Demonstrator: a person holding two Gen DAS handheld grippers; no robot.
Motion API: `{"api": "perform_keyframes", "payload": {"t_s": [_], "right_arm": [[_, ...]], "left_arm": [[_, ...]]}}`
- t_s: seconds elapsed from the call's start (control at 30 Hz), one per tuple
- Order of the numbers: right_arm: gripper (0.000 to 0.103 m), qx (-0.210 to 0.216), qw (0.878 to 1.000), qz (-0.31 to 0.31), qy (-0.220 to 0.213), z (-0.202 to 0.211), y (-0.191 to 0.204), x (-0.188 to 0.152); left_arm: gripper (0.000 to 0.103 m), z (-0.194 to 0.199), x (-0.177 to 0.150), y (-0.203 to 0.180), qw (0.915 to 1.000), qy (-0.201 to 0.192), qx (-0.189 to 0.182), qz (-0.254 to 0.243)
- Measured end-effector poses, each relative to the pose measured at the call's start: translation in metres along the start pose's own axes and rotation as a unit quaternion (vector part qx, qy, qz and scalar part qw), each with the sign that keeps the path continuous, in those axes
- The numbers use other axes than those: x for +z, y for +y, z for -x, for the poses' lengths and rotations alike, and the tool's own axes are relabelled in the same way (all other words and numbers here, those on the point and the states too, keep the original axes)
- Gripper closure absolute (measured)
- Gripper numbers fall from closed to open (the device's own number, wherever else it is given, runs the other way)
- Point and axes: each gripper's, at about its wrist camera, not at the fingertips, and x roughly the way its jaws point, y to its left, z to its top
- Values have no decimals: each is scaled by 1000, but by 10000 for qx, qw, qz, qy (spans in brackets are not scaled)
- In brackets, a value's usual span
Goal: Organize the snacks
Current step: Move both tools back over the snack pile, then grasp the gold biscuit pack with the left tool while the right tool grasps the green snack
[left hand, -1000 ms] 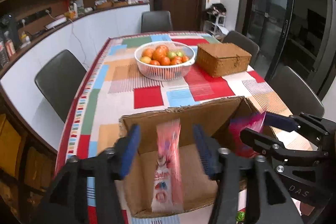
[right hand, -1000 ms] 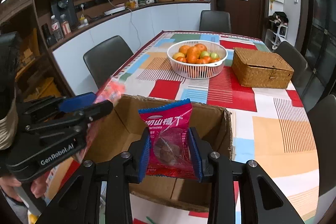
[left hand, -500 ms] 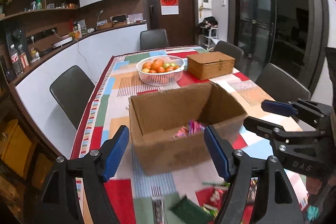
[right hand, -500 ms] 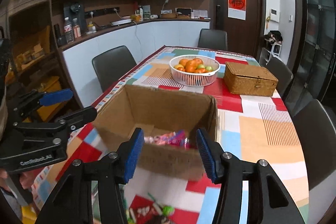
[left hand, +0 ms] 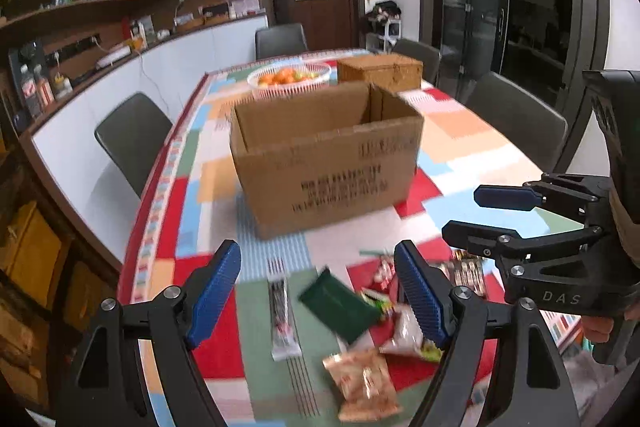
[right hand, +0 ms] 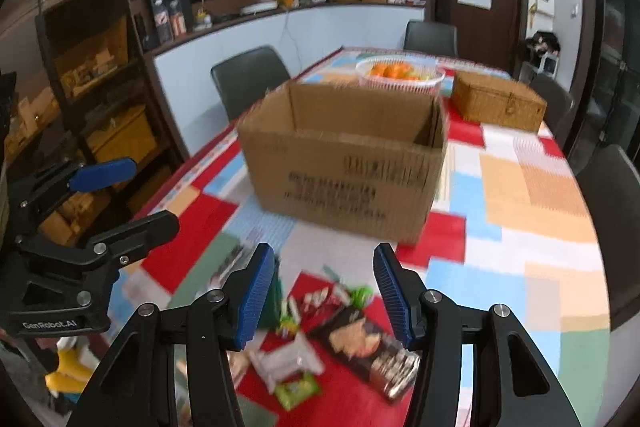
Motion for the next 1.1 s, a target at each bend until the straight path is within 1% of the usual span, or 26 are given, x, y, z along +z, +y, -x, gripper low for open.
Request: {"api": "perform_keyframes", "payload": {"t_s": [0.1,0.23,0.3,0.43,0.6,0.7,0.77,0.8,0.87,1.0,1.1], "right_arm": [[50,21,9997,-14,237,-5,1,-15],[50,8,9977,-132,667,-13,-1,-37],[50,-15,9958,-175,898,-18,-2,-47],[50,80,9900,-377,1355,-30,-6,-66],[50,90,9834,-614,1705,-41,-10,-81],[50,147,9790,-720,1902,-49,-10,-86],[51,214,9754,-784,2050,-55,-9,-91],[52,259,9727,-837,2148,-59,-9,-94],[58,329,9691,-877,2281,-64,-9,-98],[61,443,9614,-976,2534,-75,-8,-106],[61,518,9577,-1010,2645,-80,-7,-109]], "left_arm": [[24,-7,-15,-3,9995,306,-56,82],[24,-21,-37,-7,9972,741,-84,88],[24,-28,-48,-9,9952,969,-103,107],[24,-39,-67,-14,9905,1349,-233,130],[24,-57,-82,-16,9826,1782,-472,245],[24,-66,-87,-17,9802,1924,-416,215],[24,-72,-91,-17,9780,2023,-456,223],[24,-75,-93,-18,9767,2080,-480,225],[24,-81,-96,-19,9752,2150,-486,202],[24,-90,-101,-18,9714,2291,-567,253],[24,-93,-103,-17,9701,2338,-585,269]]}}
